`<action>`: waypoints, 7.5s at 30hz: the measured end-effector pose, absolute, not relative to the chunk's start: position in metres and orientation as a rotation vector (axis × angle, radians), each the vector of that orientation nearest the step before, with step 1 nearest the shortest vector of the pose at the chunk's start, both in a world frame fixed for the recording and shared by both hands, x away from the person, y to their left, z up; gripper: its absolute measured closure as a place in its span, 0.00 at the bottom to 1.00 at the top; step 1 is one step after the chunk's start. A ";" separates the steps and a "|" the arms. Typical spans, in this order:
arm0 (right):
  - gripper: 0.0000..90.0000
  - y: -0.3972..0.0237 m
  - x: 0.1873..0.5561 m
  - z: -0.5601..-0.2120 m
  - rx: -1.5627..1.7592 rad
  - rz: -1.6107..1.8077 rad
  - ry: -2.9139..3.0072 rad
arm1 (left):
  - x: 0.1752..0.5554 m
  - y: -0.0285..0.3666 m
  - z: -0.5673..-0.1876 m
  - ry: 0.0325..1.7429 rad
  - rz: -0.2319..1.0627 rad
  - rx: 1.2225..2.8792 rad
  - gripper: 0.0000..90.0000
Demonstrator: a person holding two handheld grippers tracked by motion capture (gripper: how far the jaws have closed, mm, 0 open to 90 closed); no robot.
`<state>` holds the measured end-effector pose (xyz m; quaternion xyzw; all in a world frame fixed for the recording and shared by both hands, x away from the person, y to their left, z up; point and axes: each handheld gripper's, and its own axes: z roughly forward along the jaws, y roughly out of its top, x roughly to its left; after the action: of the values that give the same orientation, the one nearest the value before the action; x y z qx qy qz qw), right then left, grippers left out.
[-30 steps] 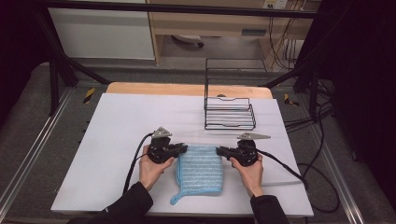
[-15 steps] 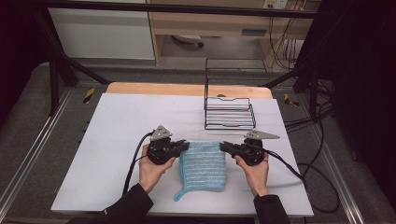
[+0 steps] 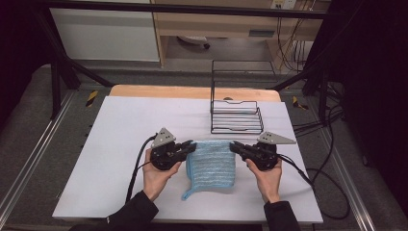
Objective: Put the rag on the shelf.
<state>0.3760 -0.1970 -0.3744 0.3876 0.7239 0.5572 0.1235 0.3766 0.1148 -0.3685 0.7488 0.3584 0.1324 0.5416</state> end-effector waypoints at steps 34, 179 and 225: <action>0.92 -0.211 0.362 -0.313 1.003 1.659 1.831 | 0.392 0.092 -0.306 0.740 0.408 1.654 0.87; 0.93 -0.242 0.504 -0.171 0.914 1.549 1.456 | 0.536 0.025 -0.167 0.607 0.677 1.485 0.88; 0.93 -0.258 0.504 -0.218 0.935 1.588 1.550 | 0.529 0.020 -0.211 0.556 0.677 1.564 0.88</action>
<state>0.5040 -0.2583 -0.2184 0.3625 0.6009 0.6155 0.3588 0.5293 0.0201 -0.2109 0.6813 0.2423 0.2948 0.6246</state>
